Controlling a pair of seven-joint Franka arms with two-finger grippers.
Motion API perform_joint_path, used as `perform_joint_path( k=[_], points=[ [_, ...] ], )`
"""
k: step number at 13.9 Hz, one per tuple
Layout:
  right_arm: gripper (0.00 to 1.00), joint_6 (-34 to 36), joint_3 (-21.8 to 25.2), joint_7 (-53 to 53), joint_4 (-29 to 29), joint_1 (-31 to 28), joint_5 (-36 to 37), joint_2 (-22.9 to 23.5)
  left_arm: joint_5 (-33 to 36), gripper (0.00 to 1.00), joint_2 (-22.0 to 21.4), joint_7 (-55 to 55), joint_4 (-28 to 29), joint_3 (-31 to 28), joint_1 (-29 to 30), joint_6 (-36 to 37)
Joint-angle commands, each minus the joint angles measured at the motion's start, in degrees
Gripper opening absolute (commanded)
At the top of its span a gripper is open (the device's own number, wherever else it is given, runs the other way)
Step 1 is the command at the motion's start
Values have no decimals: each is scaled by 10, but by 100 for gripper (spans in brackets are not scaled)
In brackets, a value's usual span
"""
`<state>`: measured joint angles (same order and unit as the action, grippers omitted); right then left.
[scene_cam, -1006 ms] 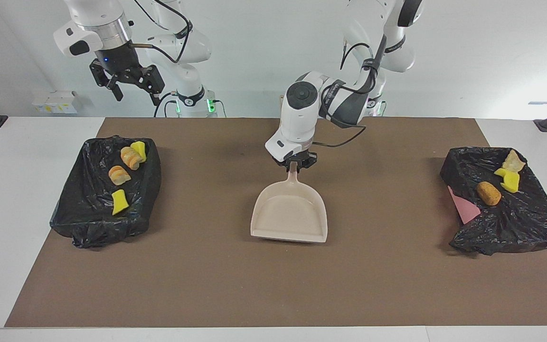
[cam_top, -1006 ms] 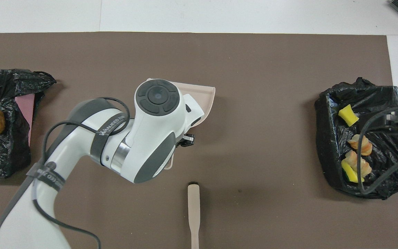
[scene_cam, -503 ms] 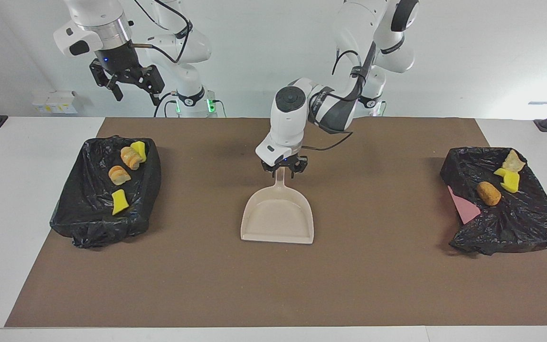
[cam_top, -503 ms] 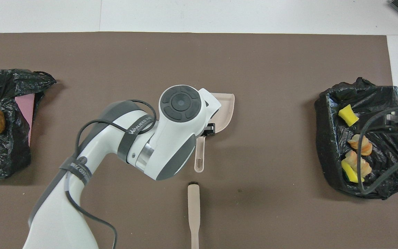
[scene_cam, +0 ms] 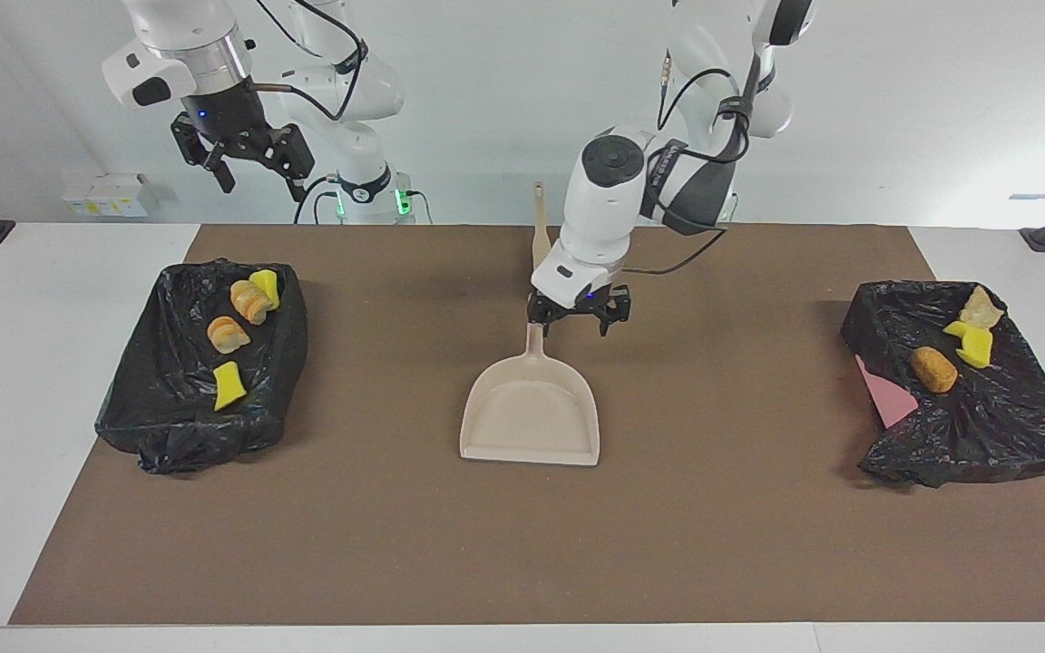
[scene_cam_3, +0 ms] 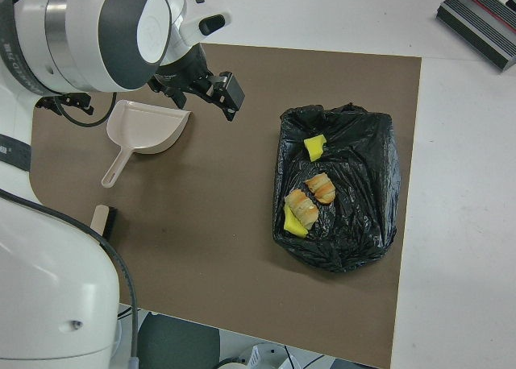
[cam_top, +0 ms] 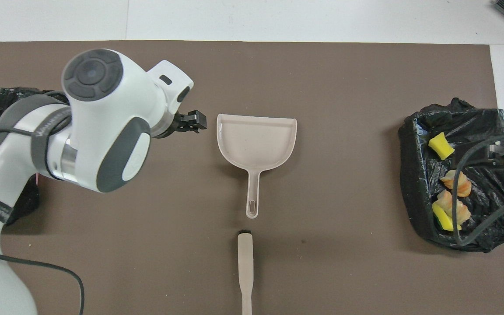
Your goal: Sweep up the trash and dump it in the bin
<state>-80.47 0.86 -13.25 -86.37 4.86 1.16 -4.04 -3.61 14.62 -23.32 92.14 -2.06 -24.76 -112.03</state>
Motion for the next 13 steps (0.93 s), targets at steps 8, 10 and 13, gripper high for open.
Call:
perform_joint_path(
  k=[8, 10, 13],
  points=[
    [100, 8, 0, 14, 5, -5, -1, -1, -21, 100, -53, 209, -2, 3, 157, 70],
    [100, 8, 0, 14, 5, -5, -1, -1, -21, 100, -64, 260, -2, 1, 191, 90],
    [100, 8, 0, 14, 5, -5, -1, -1, -20, 100, -77, 311, -2, 1, 235, 108]
  ],
)
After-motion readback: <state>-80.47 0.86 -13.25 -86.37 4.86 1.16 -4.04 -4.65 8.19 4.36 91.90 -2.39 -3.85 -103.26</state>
